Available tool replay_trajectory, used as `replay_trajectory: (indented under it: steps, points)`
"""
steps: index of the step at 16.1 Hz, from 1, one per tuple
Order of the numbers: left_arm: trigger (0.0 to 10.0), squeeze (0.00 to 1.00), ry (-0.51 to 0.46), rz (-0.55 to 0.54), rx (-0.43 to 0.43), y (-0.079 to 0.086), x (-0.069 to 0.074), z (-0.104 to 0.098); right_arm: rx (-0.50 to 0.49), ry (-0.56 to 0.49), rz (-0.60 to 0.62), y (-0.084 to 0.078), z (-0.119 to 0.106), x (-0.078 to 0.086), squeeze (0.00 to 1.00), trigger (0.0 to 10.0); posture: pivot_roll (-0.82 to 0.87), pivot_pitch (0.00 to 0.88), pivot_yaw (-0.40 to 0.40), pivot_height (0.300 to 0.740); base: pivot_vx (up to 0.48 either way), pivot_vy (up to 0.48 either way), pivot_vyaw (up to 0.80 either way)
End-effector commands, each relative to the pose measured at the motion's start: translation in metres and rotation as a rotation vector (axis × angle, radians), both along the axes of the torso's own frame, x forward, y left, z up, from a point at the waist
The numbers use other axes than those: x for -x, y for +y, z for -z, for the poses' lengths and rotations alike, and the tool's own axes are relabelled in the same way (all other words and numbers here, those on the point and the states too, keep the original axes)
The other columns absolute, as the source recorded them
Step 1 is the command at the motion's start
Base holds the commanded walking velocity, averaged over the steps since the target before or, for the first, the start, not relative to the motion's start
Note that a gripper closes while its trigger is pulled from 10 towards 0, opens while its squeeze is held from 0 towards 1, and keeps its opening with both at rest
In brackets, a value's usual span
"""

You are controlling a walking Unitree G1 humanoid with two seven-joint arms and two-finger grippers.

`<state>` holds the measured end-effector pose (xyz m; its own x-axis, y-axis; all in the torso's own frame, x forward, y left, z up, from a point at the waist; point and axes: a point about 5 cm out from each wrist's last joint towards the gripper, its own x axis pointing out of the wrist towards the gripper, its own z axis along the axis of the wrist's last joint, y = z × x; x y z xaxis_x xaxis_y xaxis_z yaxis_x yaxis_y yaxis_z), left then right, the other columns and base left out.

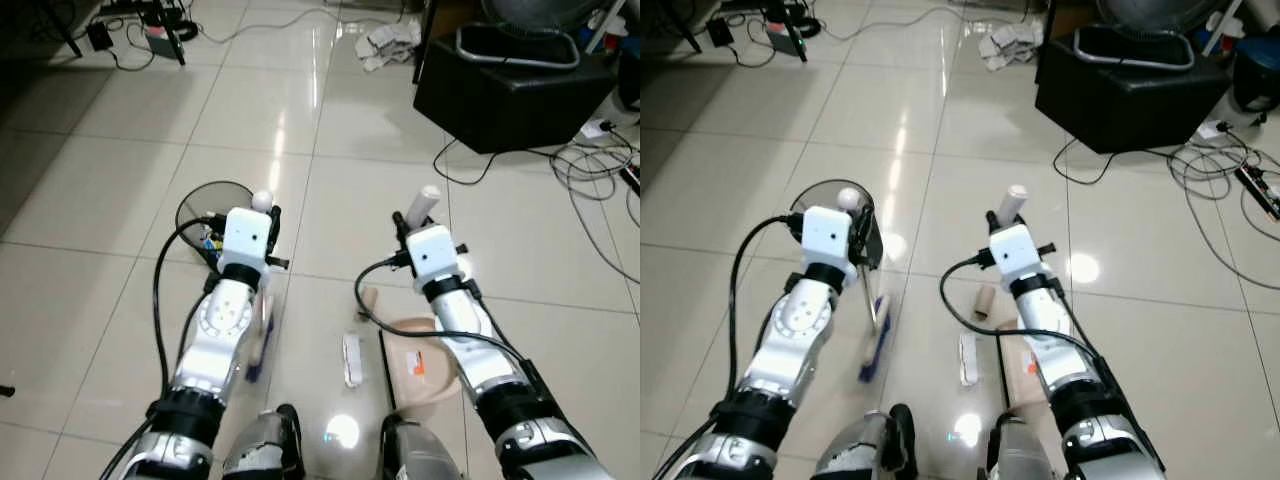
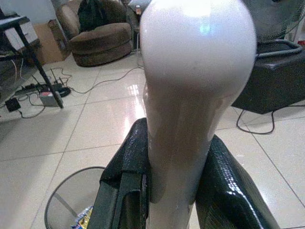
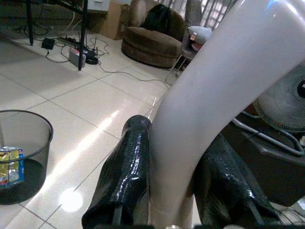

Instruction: Sweep floor

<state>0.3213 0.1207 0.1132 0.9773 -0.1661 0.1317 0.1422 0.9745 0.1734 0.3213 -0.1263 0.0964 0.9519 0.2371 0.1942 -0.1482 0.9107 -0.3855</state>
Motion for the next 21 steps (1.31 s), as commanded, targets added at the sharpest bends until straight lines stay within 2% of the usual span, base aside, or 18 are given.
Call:
replay_trajectory:
  steps: [1, 5, 8, 9, 11, 13, 15, 18, 21]
  points:
    - [10.0, 0.00, 0.078, -0.022, 0.023, 0.001, 0.002, 0.015, -0.009, -0.018, -0.031, 0.008, -0.002, 0.000, 0.00, 10.0, 0.01, 0.287, 0.050, 0.740, 0.000, 0.000, 0.00]
    - [10.0, 0.00, 0.134, -0.068, 0.177, -0.012, -0.004, 0.022, -0.123, -0.014, -0.003, 0.013, -0.001, 0.001, 0.00, 10.0, 0.00, 0.285, 0.049, 0.740, 0.000, 0.000, 0.00]
    - [10.0, 0.00, 0.157, -0.138, 0.259, -0.010, -0.006, 0.024, -0.156, 0.003, 0.013, 0.014, 0.002, 0.001, 0.00, 10.0, 0.00, 0.286, 0.043, 0.740, 0.000, 0.000, 0.00]
    - [10.0, 0.00, 0.162, -0.160, 0.313, -0.010, -0.006, 0.023, -0.172, 0.008, 0.018, 0.015, 0.003, 0.001, 0.00, 10.0, 0.00, 0.285, 0.039, 0.740, 0.000, 0.000, 0.00]
    - [10.0, 0.00, 0.164, -0.161, 0.374, -0.011, -0.006, 0.022, -0.195, 0.014, 0.024, 0.017, 0.004, 0.001, 0.00, 10.0, 0.00, 0.283, 0.036, 0.740, 0.000, 0.000, 0.00]
    - [10.0, 0.00, 0.169, -0.122, 0.475, -0.019, -0.006, 0.017, -0.212, 0.021, 0.034, 0.016, 0.004, 0.000, 0.00, 10.0, 0.00, 0.280, 0.031, 0.740, 0.000, 0.000, 0.00]
    - [10.0, 0.00, 0.198, -0.034, 0.563, -0.030, -0.004, 0.015, -0.231, 0.023, 0.056, 0.013, 0.004, -0.001, 0.00, 10.0, 0.00, 0.275, 0.033, 0.740, 0.000, 0.000, 0.00]
    - [10.0, 0.00, 0.206, 0.092, 0.559, -0.039, -0.002, 0.009, -0.256, 0.008, 0.081, 0.005, 0.000, -0.004, 0.00, 10.0, 0.01, 0.257, 0.036, 0.740, 0.000, 0.000, 0.00]
    - [10.0, 0.00, 0.171, 0.193, 0.517, -0.040, -0.002, -0.004, -0.302, -0.017, 0.101, -0.002, -0.007, -0.007, 0.00, 10.0, 0.01, 0.240, 0.038, 0.740, 0.000, 0.000, 0.00]
